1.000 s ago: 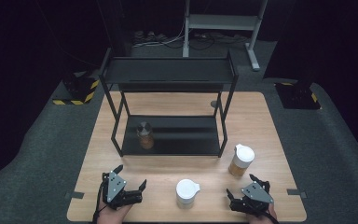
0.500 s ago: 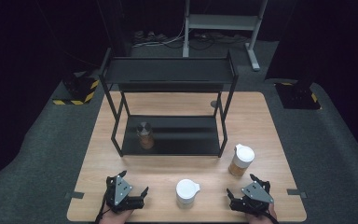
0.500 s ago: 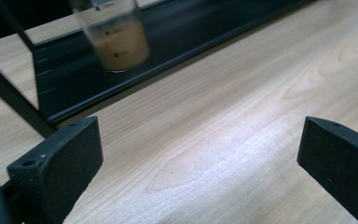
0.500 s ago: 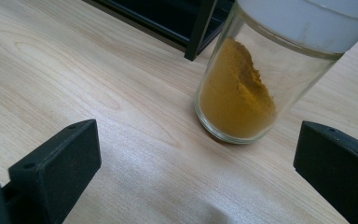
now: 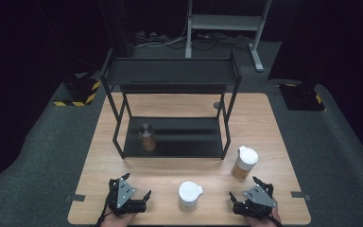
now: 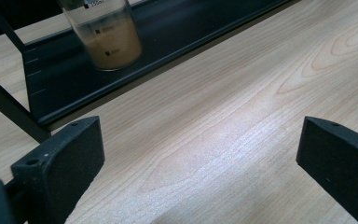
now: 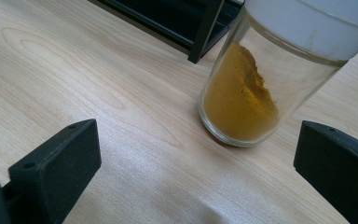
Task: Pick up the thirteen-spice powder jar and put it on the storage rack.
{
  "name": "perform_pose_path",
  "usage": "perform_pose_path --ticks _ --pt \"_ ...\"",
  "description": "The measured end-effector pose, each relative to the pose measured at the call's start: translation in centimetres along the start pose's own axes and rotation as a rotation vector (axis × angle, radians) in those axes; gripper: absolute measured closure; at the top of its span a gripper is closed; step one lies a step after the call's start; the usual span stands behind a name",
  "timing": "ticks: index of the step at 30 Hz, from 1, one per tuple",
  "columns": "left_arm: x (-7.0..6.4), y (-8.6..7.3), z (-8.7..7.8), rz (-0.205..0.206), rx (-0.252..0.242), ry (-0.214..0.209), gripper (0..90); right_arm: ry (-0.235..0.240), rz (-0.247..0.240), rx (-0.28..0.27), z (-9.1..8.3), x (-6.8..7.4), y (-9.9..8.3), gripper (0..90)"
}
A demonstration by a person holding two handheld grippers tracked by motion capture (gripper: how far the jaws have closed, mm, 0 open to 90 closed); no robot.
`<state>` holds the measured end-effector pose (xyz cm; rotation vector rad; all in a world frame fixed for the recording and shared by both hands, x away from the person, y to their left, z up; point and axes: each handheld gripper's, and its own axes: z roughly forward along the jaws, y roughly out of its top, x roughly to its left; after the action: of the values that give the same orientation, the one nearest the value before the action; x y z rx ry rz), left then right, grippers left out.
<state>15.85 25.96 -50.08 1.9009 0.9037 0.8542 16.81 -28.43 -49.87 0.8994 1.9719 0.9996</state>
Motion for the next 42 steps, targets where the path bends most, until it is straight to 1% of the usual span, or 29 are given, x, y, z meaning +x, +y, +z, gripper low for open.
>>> perform_pose_path --ticks 2,5,10,15,16,17,18,19,21,26,27,28,29,30,31,32,33,34,35,38,42 --pt "-0.1 0.1 0.0 0.019 0.002 -0.005 1.3 0.014 0.016 -0.007 -0.1 -0.2 0.0 0.0" --pt "-0.1 0.1 0.1 0.036 0.006 -0.013 1.3 0.023 0.014 -0.017 -0.2 -0.2 0.2 0.0" --pt "0.0 0.2 0.1 0.035 0.008 -0.020 1.3 0.044 0.015 -0.044 -0.8 -0.1 0.4 0.0" --pt "0.1 0.2 0.1 0.034 0.012 -0.026 1.3 0.068 0.018 -0.112 -1.6 0.0 0.7 0.0" --pt "0.1 0.2 0.1 0.032 0.011 -0.025 1.3 0.068 0.018 -0.112 -1.6 0.0 0.7 0.0" --pt "0.2 0.2 0.1 0.030 0.009 -0.025 1.3 0.070 0.020 -0.131 -1.9 0.2 0.7 0.0" --pt "0.2 0.2 0.1 0.030 0.009 -0.025 1.3 0.070 0.020 -0.131 -1.9 0.2 0.7 0.0" --pt "0.2 0.2 0.1 0.030 0.009 -0.025 1.3 0.082 0.025 -0.139 -2.1 0.1 0.9 0.0" --pt "0.2 0.2 0.1 0.031 0.011 -0.027 1.3 0.090 0.028 -0.149 -2.2 0.2 1.0 0.0" --pt "0.1 0.3 0.2 0.035 0.013 -0.028 1.3 0.102 0.028 -0.159 -2.5 0.3 1.2 0.0" --pt "0.2 0.3 0.2 0.036 0.014 -0.028 1.3 0.119 0.038 -0.167 -2.6 0.3 1.3 0.0" --pt "0.2 0.3 0.2 0.036 0.014 -0.028 1.3 0.119 0.038 -0.167 -2.6 0.3 1.3 0.0" --pt "0.2 0.3 0.2 0.035 0.013 -0.029 1.3 0.136 0.044 -0.172 -2.6 0.4 1.4 0.0" --pt "0.2 0.3 0.2 0.035 0.013 -0.029 1.3 0.136 0.044 -0.172 -2.6 0.4 1.4 0.0" --pt "0.2 0.3 0.2 0.035 0.013 -0.029 1.3 0.152 0.050 -0.181 -2.6 0.5 1.5 0.0" --pt "0.2 0.3 0.2 0.037 0.013 -0.029 1.3 0.152 0.050 -0.181 -2.6 0.5 1.5 0.0" --pt "0.1 0.3 0.2 0.040 0.014 -0.029 1.3 0.171 0.058 -0.189 -2.6 0.6 1.6 0.0" --pt "0.1 0.3 0.2 0.040 0.014 -0.029 1.3 0.171 0.058 -0.189 -2.6 0.6 1.6 0.0" --pt "0.1 0.3 0.2 0.044 0.015 -0.029 1.3 0.186 0.061 -0.198 -2.6 0.7 1.7 0.0" --pt "0.1 0.3 0.2 0.046 0.015 -0.031 1.3 0.199 0.060 -0.208 -2.6 0.9 1.8 0.0" --pt "0.2 0.3 0.2 0.044 0.015 -0.032 1.3 0.234 0.073 -0.227 -2.5 1.1 1.8 0.0"
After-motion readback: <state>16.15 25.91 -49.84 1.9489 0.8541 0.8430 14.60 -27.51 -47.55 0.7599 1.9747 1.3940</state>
